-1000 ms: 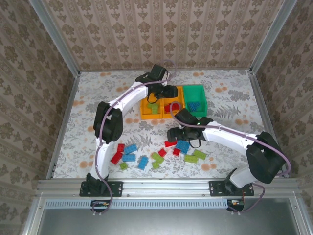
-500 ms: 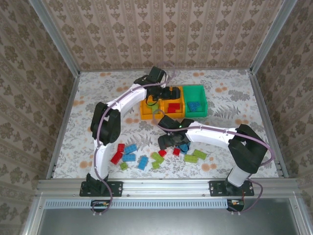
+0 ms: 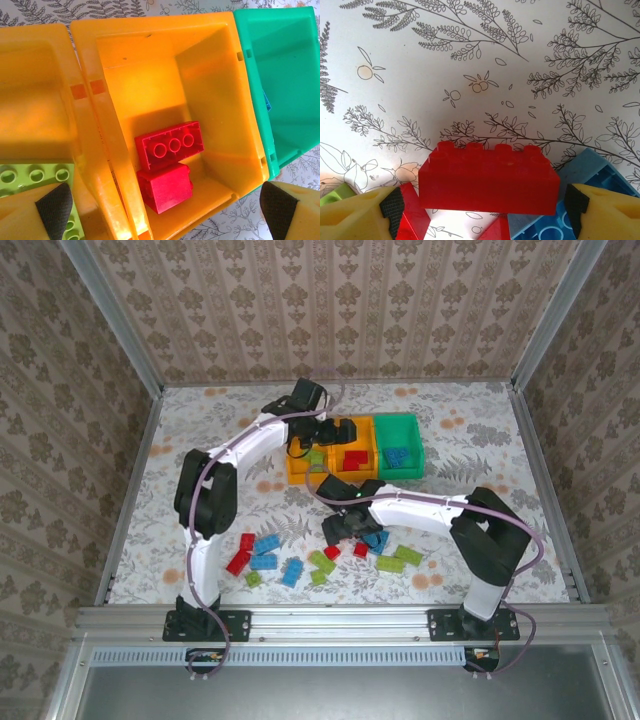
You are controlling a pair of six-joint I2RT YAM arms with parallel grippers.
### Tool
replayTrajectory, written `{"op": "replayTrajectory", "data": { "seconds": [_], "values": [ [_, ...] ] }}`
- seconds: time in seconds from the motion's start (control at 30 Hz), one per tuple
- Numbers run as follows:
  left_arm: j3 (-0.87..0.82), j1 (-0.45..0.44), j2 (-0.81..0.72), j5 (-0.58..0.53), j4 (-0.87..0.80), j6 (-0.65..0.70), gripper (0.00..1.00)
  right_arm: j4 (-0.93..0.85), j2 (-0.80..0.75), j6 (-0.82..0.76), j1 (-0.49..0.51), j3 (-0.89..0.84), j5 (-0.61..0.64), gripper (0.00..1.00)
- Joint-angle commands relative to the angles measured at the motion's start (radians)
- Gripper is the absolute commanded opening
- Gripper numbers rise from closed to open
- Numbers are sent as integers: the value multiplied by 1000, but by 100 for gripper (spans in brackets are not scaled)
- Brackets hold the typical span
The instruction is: Sort the legos into containers by color
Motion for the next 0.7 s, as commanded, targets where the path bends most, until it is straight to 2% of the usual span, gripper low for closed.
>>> {"op": "replayTrajectory", "data": {
  "seconds": [0.0, 0.33, 0.67],
  "values": [
    [-10, 4, -55, -3, 12, 7, 100, -46, 27, -8, 10, 42, 18, 84],
    [-39, 24, -78, -6, 17, 6, 100, -100, 80, -24, 19, 77, 34, 76],
    [-73, 38, -100, -17, 24, 7, 100, -120, 119, -20, 20, 126, 39, 74]
  ]
}}
